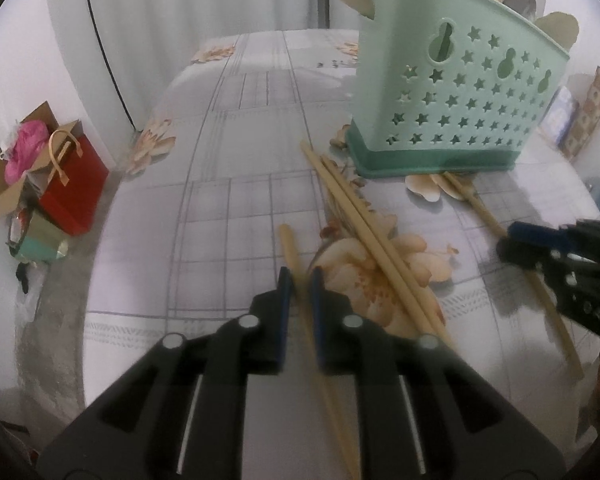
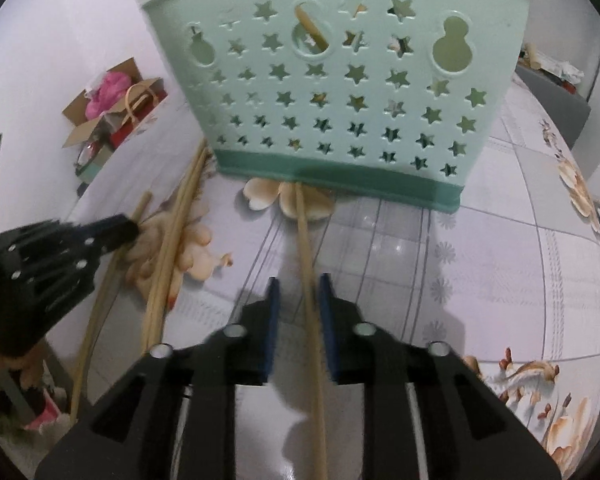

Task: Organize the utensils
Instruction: 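Pull the held chopsticks out of the pile with both grippers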

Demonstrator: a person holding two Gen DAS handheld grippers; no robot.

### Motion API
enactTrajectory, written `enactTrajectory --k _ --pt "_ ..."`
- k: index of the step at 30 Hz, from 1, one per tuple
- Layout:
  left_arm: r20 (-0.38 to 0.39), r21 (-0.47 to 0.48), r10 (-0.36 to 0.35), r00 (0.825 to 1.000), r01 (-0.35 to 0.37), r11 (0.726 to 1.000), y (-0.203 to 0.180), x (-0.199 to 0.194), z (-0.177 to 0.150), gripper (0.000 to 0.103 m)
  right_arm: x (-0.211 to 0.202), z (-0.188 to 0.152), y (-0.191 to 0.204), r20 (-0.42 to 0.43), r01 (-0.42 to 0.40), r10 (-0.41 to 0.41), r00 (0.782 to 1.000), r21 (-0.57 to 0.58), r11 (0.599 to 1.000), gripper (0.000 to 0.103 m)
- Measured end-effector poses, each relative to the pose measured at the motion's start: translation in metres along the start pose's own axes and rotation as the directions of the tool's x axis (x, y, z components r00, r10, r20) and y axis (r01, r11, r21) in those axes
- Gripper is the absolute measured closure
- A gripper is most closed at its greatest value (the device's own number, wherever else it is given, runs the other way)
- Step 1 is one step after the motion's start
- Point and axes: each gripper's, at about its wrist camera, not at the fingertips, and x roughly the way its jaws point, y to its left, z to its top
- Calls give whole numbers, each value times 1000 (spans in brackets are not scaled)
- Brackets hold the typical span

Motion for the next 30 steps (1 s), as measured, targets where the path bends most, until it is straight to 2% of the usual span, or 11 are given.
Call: enactTrajectory --k 9,12,30 --pt "6 13 8 1000 -8 1000 -1 1 -2 95 -7 -11 -9 -10 6 -6 1000 35 999 97" --pt "6 13 6 1000 -6 1000 -1 0 -3 95 -8 -14 -14 -17 -20 21 1000 61 998 96" --pt "7 11 5 1000 -5 1000 -1 0 -3 95 -4 -1 -11 -10 -35 36 999 78 996 93"
